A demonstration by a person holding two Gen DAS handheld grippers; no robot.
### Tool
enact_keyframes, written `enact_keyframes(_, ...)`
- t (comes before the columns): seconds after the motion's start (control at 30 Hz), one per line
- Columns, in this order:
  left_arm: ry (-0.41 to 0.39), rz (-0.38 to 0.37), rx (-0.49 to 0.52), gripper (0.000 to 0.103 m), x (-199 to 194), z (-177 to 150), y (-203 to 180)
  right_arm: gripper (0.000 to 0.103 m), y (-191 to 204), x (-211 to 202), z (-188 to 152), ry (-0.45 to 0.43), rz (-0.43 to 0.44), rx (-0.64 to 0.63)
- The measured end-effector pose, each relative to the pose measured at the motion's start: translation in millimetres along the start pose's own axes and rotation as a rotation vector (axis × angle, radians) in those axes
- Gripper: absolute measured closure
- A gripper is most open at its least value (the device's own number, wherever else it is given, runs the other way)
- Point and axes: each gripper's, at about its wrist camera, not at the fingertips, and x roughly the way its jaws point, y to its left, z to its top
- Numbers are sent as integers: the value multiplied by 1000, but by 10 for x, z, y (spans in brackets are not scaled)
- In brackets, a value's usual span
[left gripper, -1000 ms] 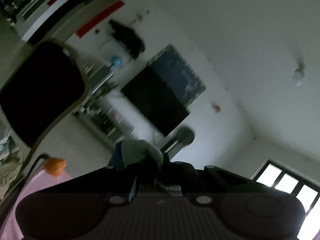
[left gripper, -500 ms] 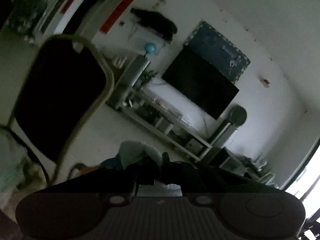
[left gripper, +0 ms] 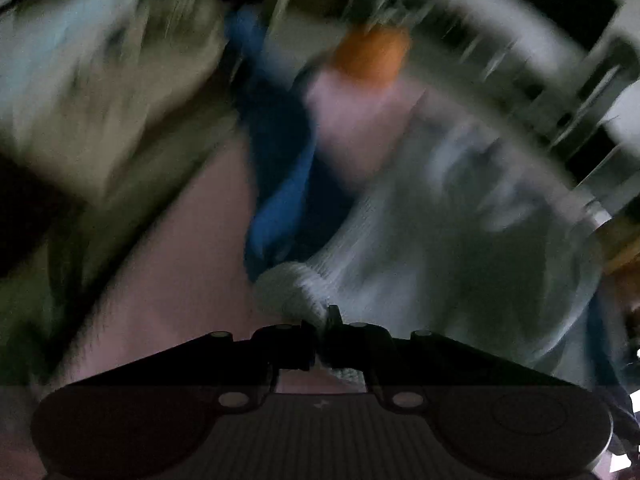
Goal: Fold clothes
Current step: 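Lower the sweatshirt with both grippers and spread it flat on the towel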
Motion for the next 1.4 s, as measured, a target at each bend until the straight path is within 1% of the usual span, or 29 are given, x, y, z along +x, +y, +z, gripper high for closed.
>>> enact_keyframes(0.03, -9, -9, -7, 95, 11, -48, 58, 91, -84, 112, -126, 47, -39, 5)
enact_keyframes(0.07, -21, -13, -2, 95, -36, -49, 60, 90, -168, 223, -251, 94, -77, 9)
enact_keyframes(0.1, -36, -19, 4, 96, -99, -46, 55, 90, -212, 303, -340, 120, -102, -1)
enact_keyframes(0.2, -95, -47, 25, 96, -369, -10, 5, 91, -110, 341, -363, 71, -85, -110)
enact_keyframes(0.27, -134, -78, 13, 97, -535, 52, 10, 91, -107, 316, -332, 36, -43, -72)
enact_keyframes(0.33, -170, -134, -15, 97, -754, 146, -18, 91, -84, 193, -244, -18, 26, -41)
enact_keyframes(0.43, -199, -189, -22, 97, -956, 170, -91, 91, -86, 25, -145, -70, 105, -6)
enact_keyframes(0.5, -166, -173, 9, 96, -928, 91, -86, 91, -117, -1, -129, -85, 104, -9)
enact_keyframes(0.53, -135, -153, 28, 96, -852, 34, -92, 91, -139, 6, -137, -90, 81, -22)
enact_keyframes(0.57, -90, -115, 50, 94, -701, -32, -113, 90, -173, 69, -172, -82, 52, -34)
enact_keyframes(0.63, -6, -43, 87, 92, -439, -155, -139, 90, -262, 274, -230, -35, -11, -40)
enact_keyframes(0.67, 25, -18, 93, 91, -397, -200, -119, 87, -309, 380, -266, -1, -39, -35)
enact_keyframes(0.7, 56, 8, 99, 90, -355, -244, -99, 82, -359, 494, -315, 58, -62, -16)
enact_keyframes(0.73, 72, 24, 106, 87, -356, -272, -79, 78, -405, 566, -356, 102, -81, 0)
enact_keyframes(0.77, 56, 26, 115, 84, -442, -269, -63, 75, -433, 536, -377, 100, -96, 6)
enact_keyframes(0.8, 37, 20, 126, 78, -543, -272, -57, 66, -442, 472, -389, 64, -116, 0)
enact_keyframes(0.83, 18, 4, 139, 76, -645, -288, -59, 58, -451, 409, -400, 28, -136, -6)
enact_keyframes(0.87, -1, -12, 152, 74, -748, -304, -61, 44, -456, 340, -402, -7, -143, -6)
enact_keyframes(0.93, -21, -76, 173, 71, -871, -320, -93, 43, -448, 201, -371, -64, -96, 20)
enact_keyframes(0.97, -22, -121, 181, 71, -903, -325, -131, 43, -433, 185, -361, -66, -47, 29)
enact_keyframes(1.0, -15, -169, 194, 65, -903, -325, -206, 43, -401, 190, -345, -60, 4, 33)
enact_keyframes(1.07, 3, -228, 239, 58, -850, -308, -395, 43, -253, 311, -303, -14, 116, 16)
enact_keyframes(1.13, 23, -229, 314, 57, -737, -318, -599, 43, -42, 544, -395, 57, 194, -54)
enact_keyframes(1.2, 37, -204, 373, 57, -594, -333, -766, 43, 162, 713, -501, 110, 216, -143)
enact_keyframes(1.23, 43, -199, 394, 57, -530, -332, -822, 43, 249, 787, -529, 129, 208, -176)
enact_keyframes(1.33, 55, -226, 427, 56, -391, -292, -899, 43, 498, 1003, -601, 180, 187, -269)
enact_keyframes(1.4, 77, -258, 451, 53, -270, -257, -951, 43, 572, 1157, -575, 181, 187, -283)
